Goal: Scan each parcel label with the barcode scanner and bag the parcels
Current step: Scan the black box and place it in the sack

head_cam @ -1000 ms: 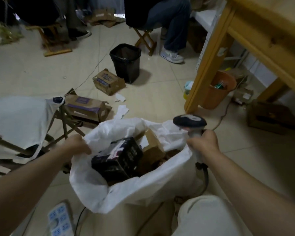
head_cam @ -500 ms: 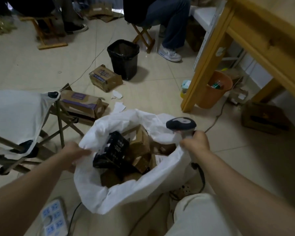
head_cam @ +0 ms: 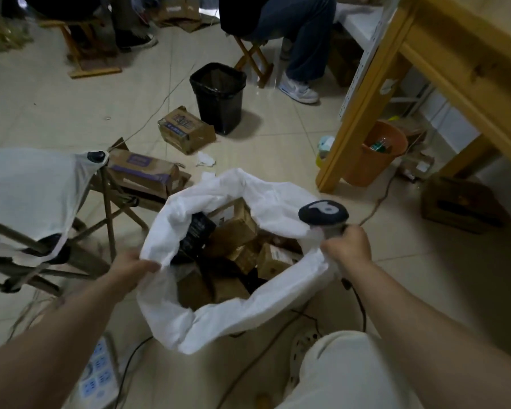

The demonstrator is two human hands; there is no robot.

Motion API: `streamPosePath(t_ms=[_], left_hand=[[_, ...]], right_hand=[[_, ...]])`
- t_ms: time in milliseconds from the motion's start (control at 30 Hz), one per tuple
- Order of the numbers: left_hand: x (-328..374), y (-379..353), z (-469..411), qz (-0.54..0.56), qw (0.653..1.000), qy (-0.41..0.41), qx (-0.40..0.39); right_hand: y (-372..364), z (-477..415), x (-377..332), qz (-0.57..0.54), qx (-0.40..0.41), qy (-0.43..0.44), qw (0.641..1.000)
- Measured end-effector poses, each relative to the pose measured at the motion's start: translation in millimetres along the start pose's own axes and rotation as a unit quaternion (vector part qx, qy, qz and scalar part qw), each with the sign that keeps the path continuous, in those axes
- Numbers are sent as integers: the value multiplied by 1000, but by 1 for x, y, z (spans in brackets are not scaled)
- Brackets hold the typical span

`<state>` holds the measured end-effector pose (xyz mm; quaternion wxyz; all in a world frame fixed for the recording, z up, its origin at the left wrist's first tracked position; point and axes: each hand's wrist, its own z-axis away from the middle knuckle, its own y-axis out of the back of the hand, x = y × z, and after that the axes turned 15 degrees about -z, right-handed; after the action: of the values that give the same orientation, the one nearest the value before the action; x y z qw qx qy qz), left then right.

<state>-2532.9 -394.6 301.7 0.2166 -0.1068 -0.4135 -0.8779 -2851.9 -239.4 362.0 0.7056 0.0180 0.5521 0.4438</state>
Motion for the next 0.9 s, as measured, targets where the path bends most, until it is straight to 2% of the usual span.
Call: streamPosePath(t_ms=[100, 167, 300, 367, 467, 534, 600, 667, 800, 900], left_hand=[[16, 4, -3, 17, 996, -25, 79], [45, 27, -4, 59, 987, -73, 130], [81, 65, 3, 160, 957, -177, 162], [73, 59, 3, 146, 966, -151, 153], [42, 26, -5, 89, 994, -14, 55], [27, 5, -5, 88, 996, 29, -3], [20, -8, -6, 80, 996, 24, 16], [21, -7, -8, 75, 995, -5, 67], [48, 23, -16, 137, 974, -57, 170], [40, 26, -24, 92, 979, -55, 174]], right_hand=[[-1, -5, -6, -6, 16, 27, 999], [4, -11, -30, -39, 30, 66, 997], [11, -7, -64, -142, 30, 160, 976], [11, -6, -54, -139, 41, 173, 974], [4, -12, -16, -45, 18, 89, 995], [0, -11, 6, -5, -2, 30, 1000], [-4, -9, 17, -1, -5, 2, 1000], [-5, -9, 14, -11, -2, 13, 1000], [4, -11, -24, -82, 41, 96, 991], [7, -13, -31, -62, 48, 115, 990]])
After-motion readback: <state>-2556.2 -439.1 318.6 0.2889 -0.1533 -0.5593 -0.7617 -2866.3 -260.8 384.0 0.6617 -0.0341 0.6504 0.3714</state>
